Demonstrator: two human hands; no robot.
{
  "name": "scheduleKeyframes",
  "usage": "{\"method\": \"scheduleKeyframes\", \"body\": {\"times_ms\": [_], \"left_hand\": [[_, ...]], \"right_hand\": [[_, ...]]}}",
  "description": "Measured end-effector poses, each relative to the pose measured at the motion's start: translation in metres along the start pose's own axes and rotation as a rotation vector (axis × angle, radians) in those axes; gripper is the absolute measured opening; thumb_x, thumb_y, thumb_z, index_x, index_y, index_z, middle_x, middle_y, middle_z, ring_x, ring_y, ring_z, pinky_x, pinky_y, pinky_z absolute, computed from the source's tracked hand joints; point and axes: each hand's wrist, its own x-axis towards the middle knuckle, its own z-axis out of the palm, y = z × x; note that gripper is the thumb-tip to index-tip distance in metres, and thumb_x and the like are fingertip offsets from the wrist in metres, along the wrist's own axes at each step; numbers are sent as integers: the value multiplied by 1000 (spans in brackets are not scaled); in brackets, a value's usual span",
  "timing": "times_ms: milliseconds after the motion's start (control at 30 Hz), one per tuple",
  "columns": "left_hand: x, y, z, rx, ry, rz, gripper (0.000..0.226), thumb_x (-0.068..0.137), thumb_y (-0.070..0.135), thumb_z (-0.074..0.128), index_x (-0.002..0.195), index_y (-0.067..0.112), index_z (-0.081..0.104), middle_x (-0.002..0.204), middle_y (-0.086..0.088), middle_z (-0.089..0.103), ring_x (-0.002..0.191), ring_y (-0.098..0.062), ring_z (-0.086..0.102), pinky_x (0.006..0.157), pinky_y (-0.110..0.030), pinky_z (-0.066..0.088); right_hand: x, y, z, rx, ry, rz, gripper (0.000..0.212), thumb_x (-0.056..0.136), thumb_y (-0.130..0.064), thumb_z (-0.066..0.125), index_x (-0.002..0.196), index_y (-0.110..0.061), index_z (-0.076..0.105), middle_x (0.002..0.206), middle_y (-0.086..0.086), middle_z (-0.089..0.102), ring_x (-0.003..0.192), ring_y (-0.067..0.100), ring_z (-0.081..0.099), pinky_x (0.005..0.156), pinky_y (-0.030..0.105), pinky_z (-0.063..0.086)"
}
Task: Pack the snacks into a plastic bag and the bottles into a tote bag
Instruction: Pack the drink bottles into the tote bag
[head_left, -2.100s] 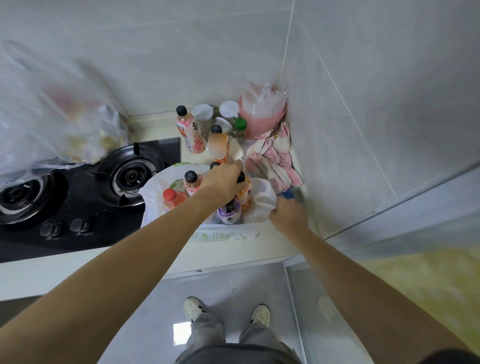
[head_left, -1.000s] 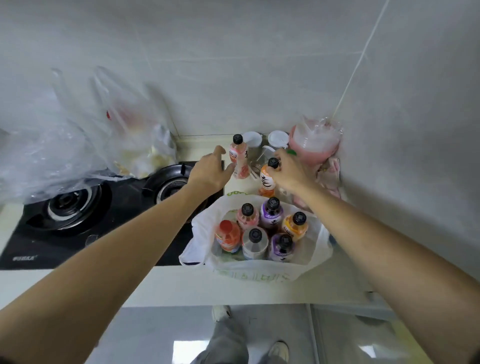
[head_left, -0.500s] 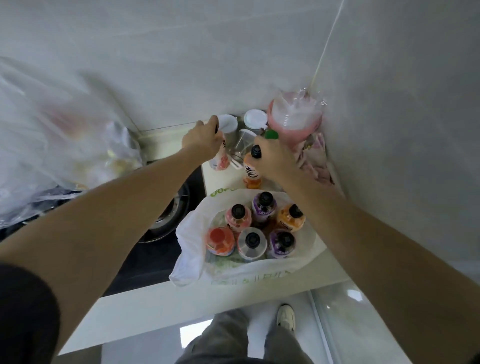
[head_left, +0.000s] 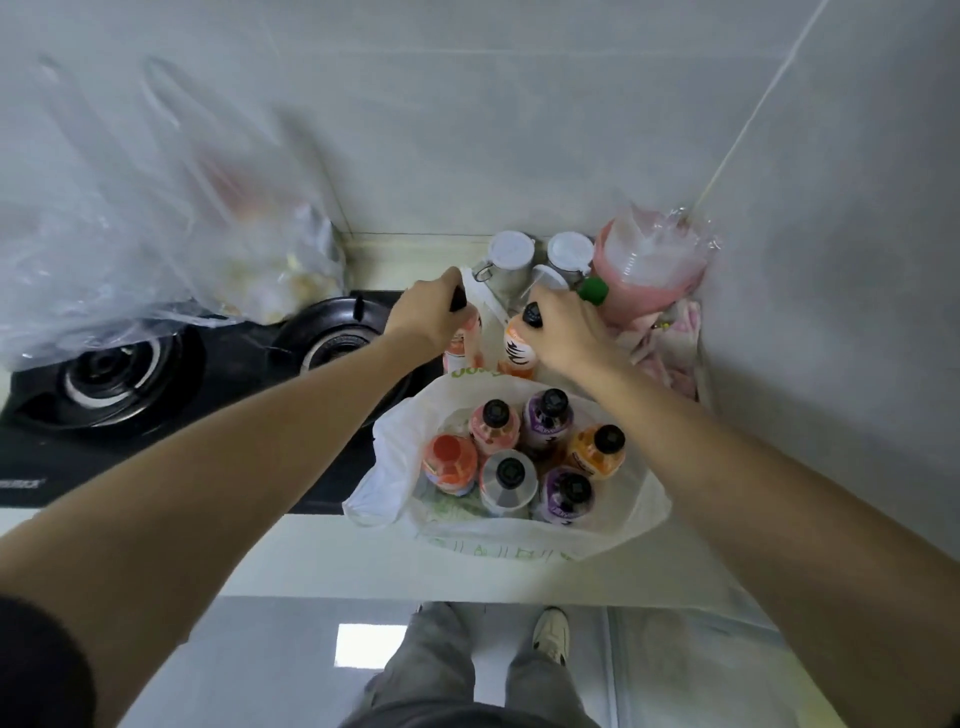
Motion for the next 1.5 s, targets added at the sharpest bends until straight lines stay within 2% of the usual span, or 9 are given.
{"method": "scheduleKeyframes", "body": {"times_ms": [333,533,700,967,1100,1267,1333,1400,1500], "left_hand": [[-12,-6,2,39,-1,-14,29,95,39,59,105,15,46,85,-12,64,80,-38,62,68,-48,55],[-49,-15,1,-14,83,-19,46,92,42,66,118,13,42,99,-4,55,80,-29,53,64,-39,43],[-97,-43,10,-95,137,14,27,90,35,68,93,18,47,90,-3,54,76,-24,52,64,-40,46],[-120,-70,26,-177,-120,49,34,85,27,78,98,33,48,103,3,59,99,-20,52,88,-40,47],[-117,-68,25,-109,-101,60,40,86,-3,56,84,32,35,88,3,51,80,-26,50,71,-46,49],[-105,-77,28,38,-80,55,52,81,-20,46,99,18,74,97,2,50,92,-27,57,77,-43,49],[-99,-77,28,102,-92,22,49,87,-14,48,118,15,73,104,-1,50,103,-27,53,82,-47,51],[-94,-73,25,177,-99,-17,35,96,11,57,130,15,67,116,-2,51,113,-27,49,87,-47,52],[-89,-70,22,267,-142,-81,67,81,54,77,132,13,60,125,-1,48,119,-25,47,92,-46,52]], "right_hand": [[-2,-9,-8,-58,-98,-71,32,95,-43,65,115,-21,52,115,8,65,101,34,66,68,38,50],[-21,-6,-18,35,166,-103,34,88,-37,74,102,-19,50,103,-1,58,92,22,62,73,44,56],[-37,19,-13,324,-256,36,12,92,-31,74,84,-21,74,82,-8,73,83,13,69,85,47,59],[-30,32,7,459,-607,301,45,81,-44,69,109,-11,76,118,11,74,113,29,65,108,48,46],[-27,32,11,494,-635,379,37,98,-32,64,127,-8,67,123,10,68,94,19,61,80,32,48],[-24,38,12,545,-536,401,28,97,-26,67,120,-10,71,84,-1,64,55,2,47,35,9,31],[-23,40,13,593,-519,420,29,97,-27,67,122,-13,72,76,-7,62,62,5,54,42,13,38],[-22,40,15,609,-546,433,36,96,-32,68,129,-17,70,109,0,71,96,17,62,64,25,41],[-20,38,17,631,-582,415,36,98,-31,65,132,-20,68,134,-2,65,119,18,58,85,31,40]]}}
